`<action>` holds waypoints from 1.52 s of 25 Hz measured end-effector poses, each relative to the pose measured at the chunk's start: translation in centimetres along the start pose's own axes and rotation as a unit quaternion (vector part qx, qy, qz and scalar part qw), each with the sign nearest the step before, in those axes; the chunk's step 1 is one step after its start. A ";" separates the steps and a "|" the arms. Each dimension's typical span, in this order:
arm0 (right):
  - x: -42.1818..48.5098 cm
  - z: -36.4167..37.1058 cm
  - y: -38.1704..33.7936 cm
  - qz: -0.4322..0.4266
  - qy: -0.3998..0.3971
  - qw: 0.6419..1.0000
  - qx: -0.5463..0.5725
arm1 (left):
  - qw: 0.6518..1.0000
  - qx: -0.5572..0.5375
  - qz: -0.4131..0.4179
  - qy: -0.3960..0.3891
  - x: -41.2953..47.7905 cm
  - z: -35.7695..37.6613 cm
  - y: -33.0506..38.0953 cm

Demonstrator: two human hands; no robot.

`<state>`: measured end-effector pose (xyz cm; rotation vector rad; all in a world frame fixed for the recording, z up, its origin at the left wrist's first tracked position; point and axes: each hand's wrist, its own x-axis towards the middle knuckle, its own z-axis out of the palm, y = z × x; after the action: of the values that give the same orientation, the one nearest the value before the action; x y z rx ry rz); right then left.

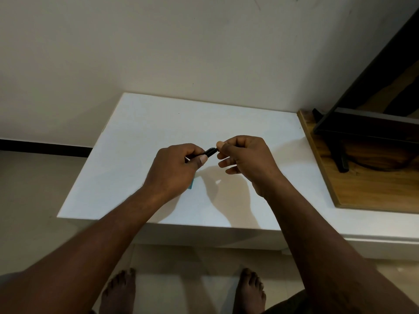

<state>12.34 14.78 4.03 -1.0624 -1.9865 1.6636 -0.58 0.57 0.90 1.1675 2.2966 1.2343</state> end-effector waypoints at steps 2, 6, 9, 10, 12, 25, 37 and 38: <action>0.0 0.2 0.0 -0.001 0.010 1.000 -0.012 | 1.000 0.004 -0.001 -0.002 0.0 0.0 0.0; 0.0 0.3 -0.1 -0.009 0.028 0.999 -0.035 | 1.000 0.002 -0.003 -0.002 0.0 0.0 0.0; -0.1 0.4 0.0 -0.021 0.041 0.998 -0.050 | 1.000 0.003 -0.002 -0.006 0.0 0.1 0.1; -0.1 0.5 0.1 -0.028 0.048 0.997 -0.063 | 1.000 0.004 -0.004 -0.007 0.0 0.1 0.2; 0.0 0.7 0.1 -0.036 0.067 0.994 -0.079 | 1.000 0.013 -0.009 -0.008 0.1 0.1 0.2; 2.3 -3.7 2.4 -0.073 0.130 0.951 -0.269 | 0.998 0.002 -0.058 0.028 0.2 -0.2 -0.3; 2.2 0.1 5.5 -0.190 0.158 0.834 -0.494 | 0.998 0.003 -0.059 0.025 0.3 -0.2 -0.3; 2.3 0.1 5.4 -0.178 0.160 0.839 -0.489 | 0.998 0.002 -0.060 0.026 0.3 -0.2 -0.3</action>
<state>12.50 16.62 -1.61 -1.0368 -2.5826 0.1667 -1.03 0.59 0.82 0.9952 2.3693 1.2301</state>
